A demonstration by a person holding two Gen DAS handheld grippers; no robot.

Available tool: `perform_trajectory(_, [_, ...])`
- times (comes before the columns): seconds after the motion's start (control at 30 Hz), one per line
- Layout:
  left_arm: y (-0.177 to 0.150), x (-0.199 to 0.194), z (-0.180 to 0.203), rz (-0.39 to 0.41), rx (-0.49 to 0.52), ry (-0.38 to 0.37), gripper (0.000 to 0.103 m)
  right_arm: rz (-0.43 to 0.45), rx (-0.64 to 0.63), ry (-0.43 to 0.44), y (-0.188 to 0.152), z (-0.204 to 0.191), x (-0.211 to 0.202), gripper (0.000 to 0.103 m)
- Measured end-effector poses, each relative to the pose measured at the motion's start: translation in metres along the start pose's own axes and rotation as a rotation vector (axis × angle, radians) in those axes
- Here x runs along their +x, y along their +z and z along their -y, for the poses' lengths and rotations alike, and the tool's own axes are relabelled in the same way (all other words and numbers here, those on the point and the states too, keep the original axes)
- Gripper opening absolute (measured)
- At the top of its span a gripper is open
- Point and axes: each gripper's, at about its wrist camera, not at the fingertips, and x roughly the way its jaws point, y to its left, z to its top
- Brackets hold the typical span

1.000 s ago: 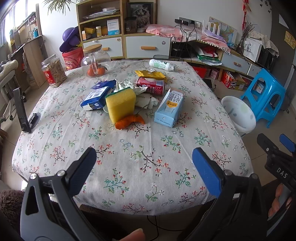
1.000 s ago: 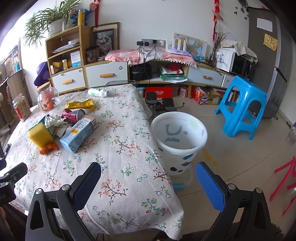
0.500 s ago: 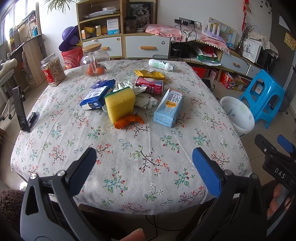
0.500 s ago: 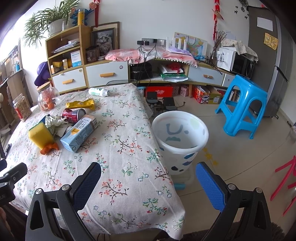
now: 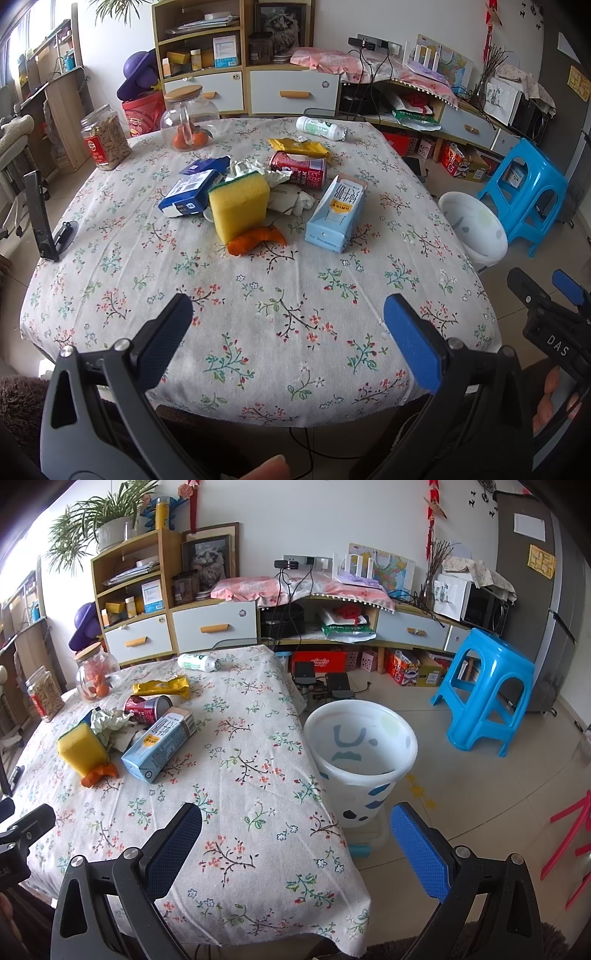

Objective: Collect trash

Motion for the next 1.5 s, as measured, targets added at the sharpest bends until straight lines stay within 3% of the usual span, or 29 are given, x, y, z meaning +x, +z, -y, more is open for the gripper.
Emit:
perform_trajectory(1.2, [-0.001, 0.002, -0.004, -0.001, -0.004, 0.01, 0.103, -0.003, 0.013, -0.003, -0.001, -0.001, 0.0, 0.103])
perform_trajectory(1.37, [0.01, 0.005, -0.013, -0.014, -0.006, 0.015, 0.103, -0.079, -0.021, -0.016, 0.011, -0.001, 0.015, 0.103])
perform_trajectory(1.5, [0.032, 0.011, -0.023, -0.03, 0.035, 0.048, 0.103, -0.142, -0.02, 0.041, 0.029, 0.0, 0.023, 0.103])
